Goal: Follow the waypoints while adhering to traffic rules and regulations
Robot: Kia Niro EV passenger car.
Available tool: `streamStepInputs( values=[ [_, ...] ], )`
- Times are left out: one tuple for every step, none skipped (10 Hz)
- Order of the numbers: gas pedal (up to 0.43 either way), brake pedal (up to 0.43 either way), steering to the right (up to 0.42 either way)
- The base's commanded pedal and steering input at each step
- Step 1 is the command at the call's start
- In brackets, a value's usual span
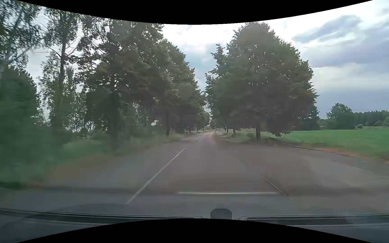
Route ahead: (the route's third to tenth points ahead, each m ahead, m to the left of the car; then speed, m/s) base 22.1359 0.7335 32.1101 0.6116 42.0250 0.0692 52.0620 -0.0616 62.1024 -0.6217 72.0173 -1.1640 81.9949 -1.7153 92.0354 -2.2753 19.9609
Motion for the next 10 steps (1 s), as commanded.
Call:
streamStepInputs(
  values=[
    [0.008,0.000,-0.003],
    [0.008,0.000,-0.003],
    [0.020,0.000,-0.003],
    [0.039,0.000,-0.002],
    [0.039,0.000,-0.002],
    [0.039,0.000,-0.001],
    [0.039,0.000,-0.002],
    [0.039,0.000,-0.002],
    [0.047,0.000,-0.001],
    [0.067,0.000,-0.001]
  ],
)
